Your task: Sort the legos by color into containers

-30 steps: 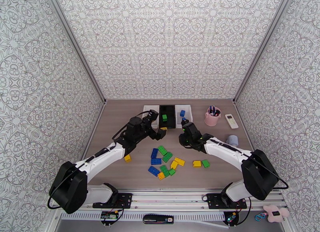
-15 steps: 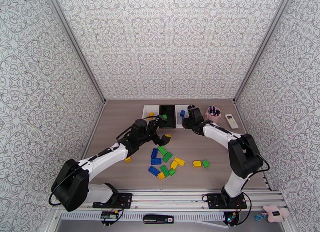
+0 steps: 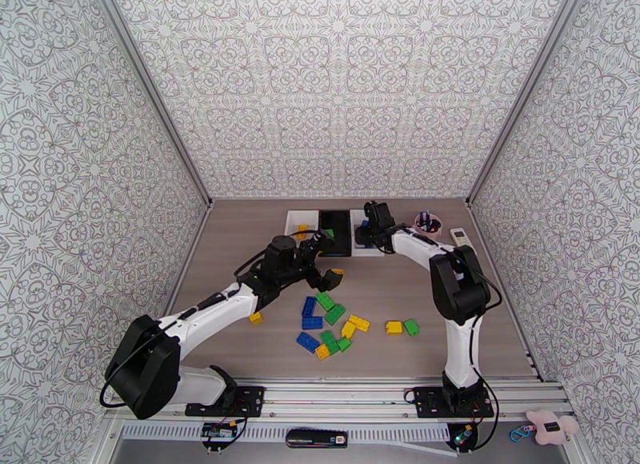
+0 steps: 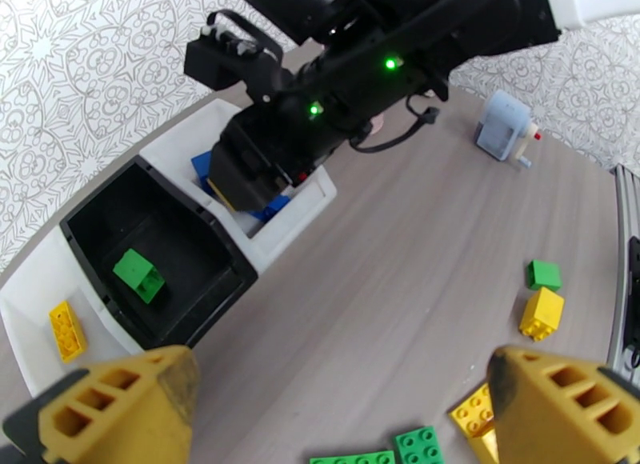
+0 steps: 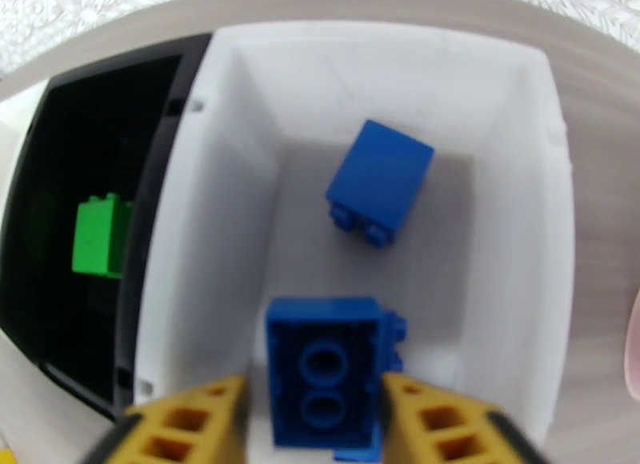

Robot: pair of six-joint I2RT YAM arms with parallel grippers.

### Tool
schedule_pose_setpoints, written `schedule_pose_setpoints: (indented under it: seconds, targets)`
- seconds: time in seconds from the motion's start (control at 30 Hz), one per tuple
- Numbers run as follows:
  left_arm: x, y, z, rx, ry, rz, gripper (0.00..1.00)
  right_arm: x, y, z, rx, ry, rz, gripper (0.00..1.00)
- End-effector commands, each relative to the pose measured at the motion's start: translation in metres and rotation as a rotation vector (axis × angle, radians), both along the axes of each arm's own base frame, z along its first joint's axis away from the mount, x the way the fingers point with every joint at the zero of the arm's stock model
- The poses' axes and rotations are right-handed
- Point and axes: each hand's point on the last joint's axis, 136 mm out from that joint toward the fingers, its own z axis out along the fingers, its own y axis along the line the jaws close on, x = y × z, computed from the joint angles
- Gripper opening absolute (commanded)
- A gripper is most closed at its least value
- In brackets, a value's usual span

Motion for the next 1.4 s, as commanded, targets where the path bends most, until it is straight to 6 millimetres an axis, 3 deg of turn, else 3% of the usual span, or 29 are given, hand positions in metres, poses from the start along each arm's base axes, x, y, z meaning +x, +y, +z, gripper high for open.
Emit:
schedule_pose_setpoints:
  seconds: [0.0,0.13,0.3,0.63,1.0,1.2,1.37]
  targets:
    - [-0.002,0.005,0.006,0.002,-0.013,-0.007,1.0,-0.004,-0.006,0.037,0.014,-0.065,-0.007,0.58]
    - [-0.002,0.009,0.013,-0.008,-0.032,-0.002,1.0,-0.027,-0.016,0.053,0.048,-0.104,-0.024,0.67]
    - [-0.002,0.014,0.016,-0.003,-0.037,-0.01,1.0,-0.07,-0.03,0.059,0.061,-0.098,-0.02,0.76]
    - [-0.011,0.007,0.025,-0.018,-0.04,-0.078,1.0,-0.178,-0.063,0.036,0.011,0.082,-0.087,0.81]
    - [-0.03,-0.004,0.016,0.013,-0.01,-0.184,0.99,-0.279,-0.064,-0.003,-0.026,0.338,-0.074,0.85]
    - [-0.03,-0.009,0.013,-0.014,0.016,-0.198,0.99,-0.316,-0.061,-0.022,-0.017,0.465,-0.084,0.83]
    - [-0.03,-0.014,0.014,-0.028,0.026,-0.217,1.0,-0.322,-0.06,-0.035,-0.039,0.517,-0.099,0.81]
